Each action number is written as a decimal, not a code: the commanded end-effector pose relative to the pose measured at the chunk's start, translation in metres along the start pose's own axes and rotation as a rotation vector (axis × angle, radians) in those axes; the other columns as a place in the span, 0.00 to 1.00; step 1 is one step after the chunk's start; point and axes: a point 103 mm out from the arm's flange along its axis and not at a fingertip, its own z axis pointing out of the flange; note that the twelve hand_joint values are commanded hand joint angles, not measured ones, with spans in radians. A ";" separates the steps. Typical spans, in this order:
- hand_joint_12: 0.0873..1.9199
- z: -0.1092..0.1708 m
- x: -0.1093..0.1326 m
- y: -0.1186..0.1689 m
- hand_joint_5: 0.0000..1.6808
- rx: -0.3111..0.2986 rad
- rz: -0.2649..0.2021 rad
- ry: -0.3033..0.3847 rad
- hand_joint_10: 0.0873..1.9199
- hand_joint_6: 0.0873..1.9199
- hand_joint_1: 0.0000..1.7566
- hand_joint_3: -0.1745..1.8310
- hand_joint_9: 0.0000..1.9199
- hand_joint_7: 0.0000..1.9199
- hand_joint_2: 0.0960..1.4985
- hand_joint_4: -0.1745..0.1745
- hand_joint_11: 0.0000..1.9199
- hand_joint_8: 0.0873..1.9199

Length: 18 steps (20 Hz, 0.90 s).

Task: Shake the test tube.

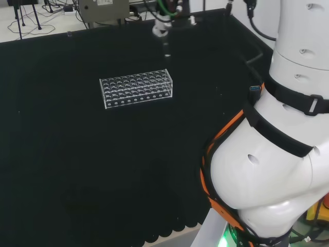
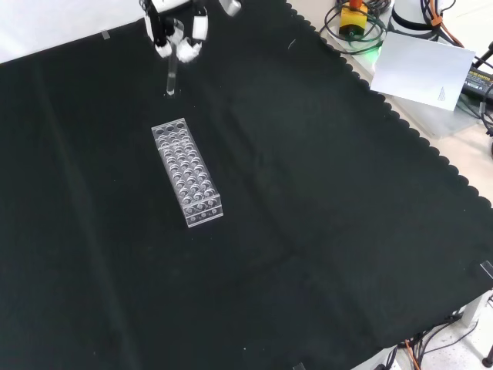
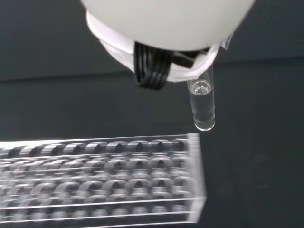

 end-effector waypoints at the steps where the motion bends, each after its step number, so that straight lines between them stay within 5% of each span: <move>1: 0.45 -0.002 -0.016 -0.005 0.89 0.006 0.032 -0.015 0.33 0.09 0.71 0.43 0.87 0.94 0.34 0.00 0.75 0.15; 11: 0.45 0.004 0.074 0.006 0.89 -0.007 -0.143 0.069 0.33 0.09 0.71 0.43 0.86 0.94 0.34 0.00 0.75 0.15; 18: 0.45 -0.001 0.078 0.010 0.89 -0.019 -0.152 0.072 0.33 0.09 0.71 0.43 0.86 0.94 0.34 0.00 0.75 0.15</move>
